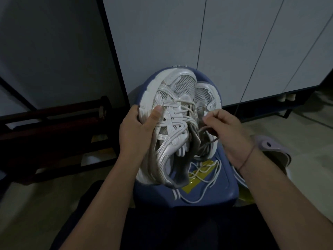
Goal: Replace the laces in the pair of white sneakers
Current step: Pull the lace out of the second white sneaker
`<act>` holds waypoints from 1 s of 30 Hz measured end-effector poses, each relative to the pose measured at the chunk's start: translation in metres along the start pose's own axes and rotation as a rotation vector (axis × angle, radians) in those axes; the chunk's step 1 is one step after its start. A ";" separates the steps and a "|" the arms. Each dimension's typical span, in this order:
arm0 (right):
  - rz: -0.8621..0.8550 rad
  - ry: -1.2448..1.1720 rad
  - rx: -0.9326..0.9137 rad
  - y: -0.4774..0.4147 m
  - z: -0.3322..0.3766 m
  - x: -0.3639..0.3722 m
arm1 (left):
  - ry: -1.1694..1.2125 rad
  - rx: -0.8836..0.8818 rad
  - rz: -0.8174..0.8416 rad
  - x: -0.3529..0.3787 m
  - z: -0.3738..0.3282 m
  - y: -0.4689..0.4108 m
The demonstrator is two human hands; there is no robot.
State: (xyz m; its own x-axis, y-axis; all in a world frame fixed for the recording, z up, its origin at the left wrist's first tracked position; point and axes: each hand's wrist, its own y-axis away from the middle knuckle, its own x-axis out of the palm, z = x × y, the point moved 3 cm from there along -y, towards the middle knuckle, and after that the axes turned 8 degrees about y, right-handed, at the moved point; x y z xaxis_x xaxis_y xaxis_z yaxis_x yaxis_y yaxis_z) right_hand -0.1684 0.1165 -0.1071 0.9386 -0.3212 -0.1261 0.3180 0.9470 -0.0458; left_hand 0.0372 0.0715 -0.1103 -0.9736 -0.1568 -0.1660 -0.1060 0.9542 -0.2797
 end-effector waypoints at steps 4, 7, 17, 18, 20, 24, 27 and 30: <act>0.093 -0.069 -0.017 0.005 0.006 0.007 | 0.009 0.007 -0.005 0.002 -0.002 0.001; 0.132 0.008 -0.047 0.007 0.008 0.009 | 0.007 0.006 -0.005 0.002 -0.002 0.003; 0.120 0.263 -0.262 0.005 0.013 0.008 | 0.011 0.025 0.007 0.004 -0.006 0.005; 0.107 0.307 -0.302 0.006 0.015 0.008 | 0.018 0.023 0.007 0.004 -0.006 0.005; 0.069 0.344 -0.368 0.007 0.017 0.008 | 0.044 0.016 0.000 0.003 -0.006 0.005; -0.005 0.320 -0.428 0.008 0.018 0.007 | 0.061 0.025 -0.001 0.003 -0.010 0.006; -0.016 0.278 -0.411 0.007 0.020 0.005 | 0.068 0.031 0.011 0.005 -0.014 0.008; -0.004 0.158 -0.315 0.006 0.019 0.005 | 0.070 0.038 0.028 0.005 -0.015 0.009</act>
State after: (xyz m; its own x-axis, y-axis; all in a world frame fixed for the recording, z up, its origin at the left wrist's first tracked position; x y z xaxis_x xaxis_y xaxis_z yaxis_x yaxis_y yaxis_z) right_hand -0.1591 0.1210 -0.0889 0.8972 -0.3449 -0.2758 0.2418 0.9063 -0.3468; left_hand 0.0282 0.0832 -0.0999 -0.9880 -0.1104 -0.1085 -0.0716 0.9474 -0.3120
